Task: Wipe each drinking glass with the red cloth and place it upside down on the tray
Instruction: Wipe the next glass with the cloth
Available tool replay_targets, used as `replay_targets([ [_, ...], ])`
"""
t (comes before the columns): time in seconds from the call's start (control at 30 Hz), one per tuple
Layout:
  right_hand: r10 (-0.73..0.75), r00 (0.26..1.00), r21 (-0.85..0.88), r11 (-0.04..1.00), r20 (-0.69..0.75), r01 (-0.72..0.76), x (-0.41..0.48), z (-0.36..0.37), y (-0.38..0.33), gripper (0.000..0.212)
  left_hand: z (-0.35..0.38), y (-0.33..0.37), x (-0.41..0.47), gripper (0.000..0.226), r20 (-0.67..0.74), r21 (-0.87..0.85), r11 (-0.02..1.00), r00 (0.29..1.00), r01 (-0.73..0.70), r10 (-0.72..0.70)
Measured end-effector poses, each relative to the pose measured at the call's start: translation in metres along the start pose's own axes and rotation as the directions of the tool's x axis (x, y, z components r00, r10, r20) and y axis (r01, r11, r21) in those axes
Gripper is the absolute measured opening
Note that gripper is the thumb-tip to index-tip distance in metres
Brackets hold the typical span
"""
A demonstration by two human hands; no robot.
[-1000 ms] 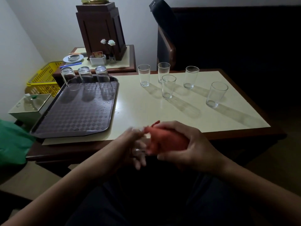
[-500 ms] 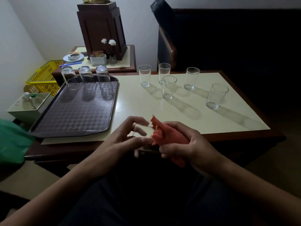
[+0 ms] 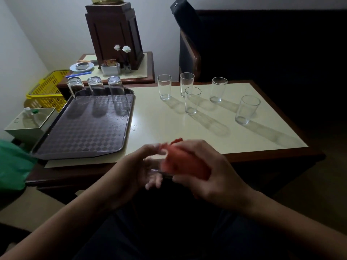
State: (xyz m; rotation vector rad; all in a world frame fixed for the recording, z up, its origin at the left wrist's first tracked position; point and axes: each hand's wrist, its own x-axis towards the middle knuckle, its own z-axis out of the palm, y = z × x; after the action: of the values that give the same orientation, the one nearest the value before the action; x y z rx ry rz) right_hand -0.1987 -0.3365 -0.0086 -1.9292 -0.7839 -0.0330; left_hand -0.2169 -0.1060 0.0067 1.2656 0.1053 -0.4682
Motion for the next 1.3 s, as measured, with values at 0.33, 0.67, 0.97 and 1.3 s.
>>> replay_targets([
  [0.33, 0.642, 0.724, 0.738, 0.357, 0.252, -0.573, 0.008, -0.005, 0.005, 0.071, 0.042, -0.025, -0.009, 0.049, -0.079, 0.27, 0.908, 0.932, -0.32, 0.353],
  [0.67, 0.545, 0.837, 0.581, 0.666, 0.049, -0.468, 0.01, -0.008, -0.007, 0.04, 0.027, -0.012, -0.011, 0.05, -0.013, 0.502, 0.794, 0.915, -0.343, 0.404],
  [0.97, 0.534, 0.683, 0.791, 0.043, 0.498, -0.61, 0.012, 0.0, 0.008, 0.053, 0.018, -0.023, 0.0, 0.061, 0.121, 0.88, 0.247, 0.694, -0.406, 0.71],
  [1.3, 0.326, 0.939, 0.507, 0.793, 0.113, -0.337, -0.004, 0.027, -0.01, 0.05, 0.044, -0.008, -0.006, 0.039, 0.061, -0.15, 0.971, 0.982, 0.184, -0.176],
])
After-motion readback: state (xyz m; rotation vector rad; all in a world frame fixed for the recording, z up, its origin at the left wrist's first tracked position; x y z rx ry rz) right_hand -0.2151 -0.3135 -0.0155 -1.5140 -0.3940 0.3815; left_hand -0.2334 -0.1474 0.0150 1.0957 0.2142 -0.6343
